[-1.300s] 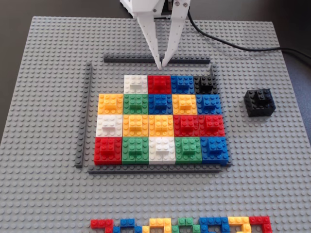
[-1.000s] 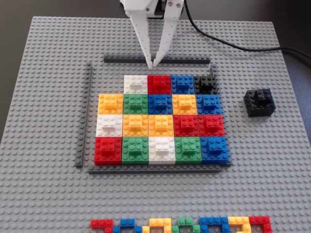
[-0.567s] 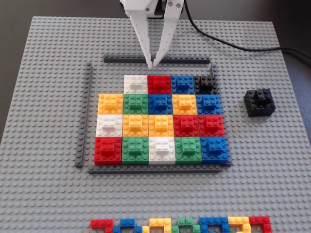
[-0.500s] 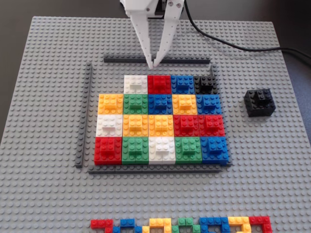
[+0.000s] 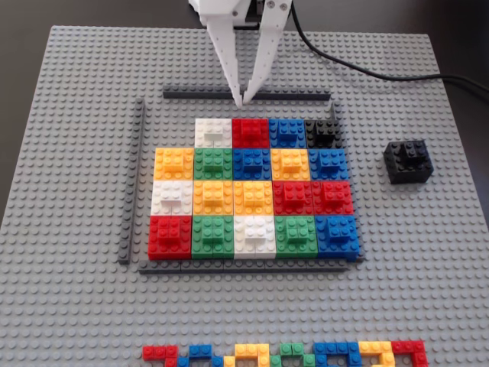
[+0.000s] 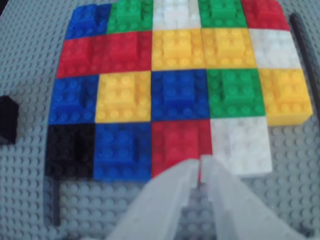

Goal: Grab the cube and place it into the grid

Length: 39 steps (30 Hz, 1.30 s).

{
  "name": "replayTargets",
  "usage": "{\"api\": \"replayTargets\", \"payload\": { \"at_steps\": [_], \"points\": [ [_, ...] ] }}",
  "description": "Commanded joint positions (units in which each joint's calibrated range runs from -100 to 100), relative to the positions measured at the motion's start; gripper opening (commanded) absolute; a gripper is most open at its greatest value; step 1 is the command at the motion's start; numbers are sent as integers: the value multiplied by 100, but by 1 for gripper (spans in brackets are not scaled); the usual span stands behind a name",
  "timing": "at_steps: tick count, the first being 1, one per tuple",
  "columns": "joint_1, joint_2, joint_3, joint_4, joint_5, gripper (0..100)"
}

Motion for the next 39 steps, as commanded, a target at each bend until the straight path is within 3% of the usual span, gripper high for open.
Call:
{"api": "replayTargets", "payload": {
  "at_steps": [1, 22, 39],
  "points": [
    [-140, 384, -1155, 319, -68, 0],
    [-1982, 3961, -5849, 1697, -1104, 1],
    [-3102, 7452, -8595, 1443, -1714, 0]
  ]
}}
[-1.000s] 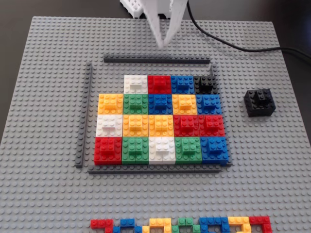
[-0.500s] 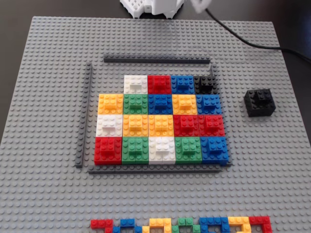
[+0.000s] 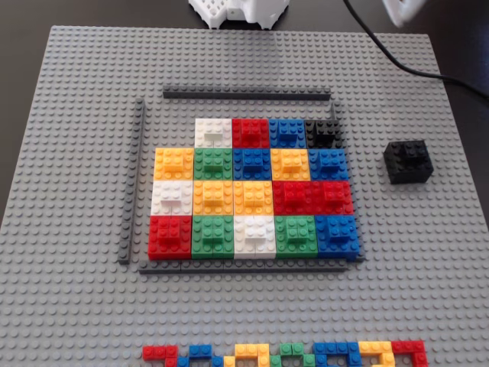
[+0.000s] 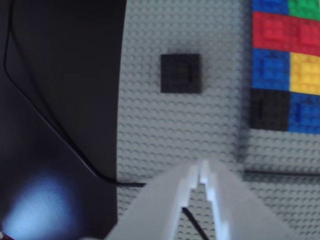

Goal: Grab the cube and place it into the grid

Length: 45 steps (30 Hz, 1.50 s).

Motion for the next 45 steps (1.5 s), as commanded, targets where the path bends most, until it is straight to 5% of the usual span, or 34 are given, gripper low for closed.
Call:
{"api": "replayTargets", "payload": {
  "at_steps": [1, 20, 30, 45],
  "points": [
    [-259, 686, -946, -134, -103, 0],
    [-259, 3868, -3221, -42, -254, 3],
    [-104, 4194, -3166, 105, -317, 34],
    [80, 4642, -3157, -7, -210, 33]
  ]
}}
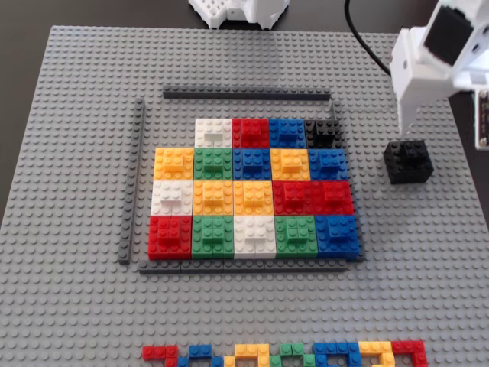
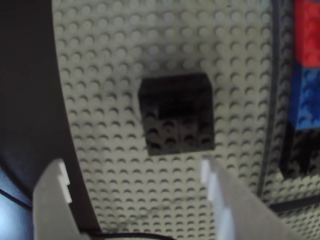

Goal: Grab the cube and place it into the grid

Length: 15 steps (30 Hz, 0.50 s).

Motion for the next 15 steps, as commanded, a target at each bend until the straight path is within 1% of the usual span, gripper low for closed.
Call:
{"api": "replayTargets", "payload": {
  "at_steps": [1, 15],
  "points": [
    [80, -117, -350, -100, 34, 33],
    [66, -48, -141, -257, 54, 32]
  ]
}}
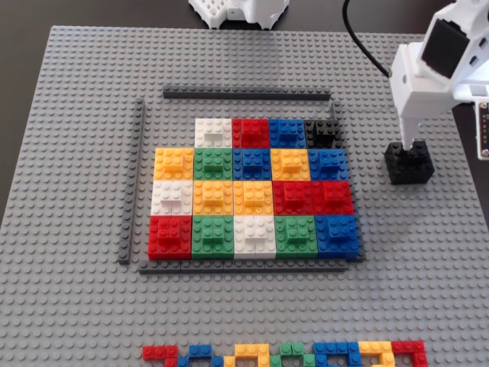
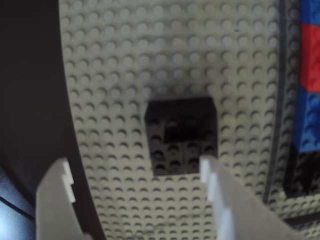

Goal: Grab the cube and place it into the grid

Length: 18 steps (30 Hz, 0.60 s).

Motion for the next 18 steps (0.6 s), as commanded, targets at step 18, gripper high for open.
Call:
{"api": "replayTargets", "payload": {
  "at_steps": [18],
  "points": [
    [111, -356, -69, -22, 44, 32]
  ]
}}
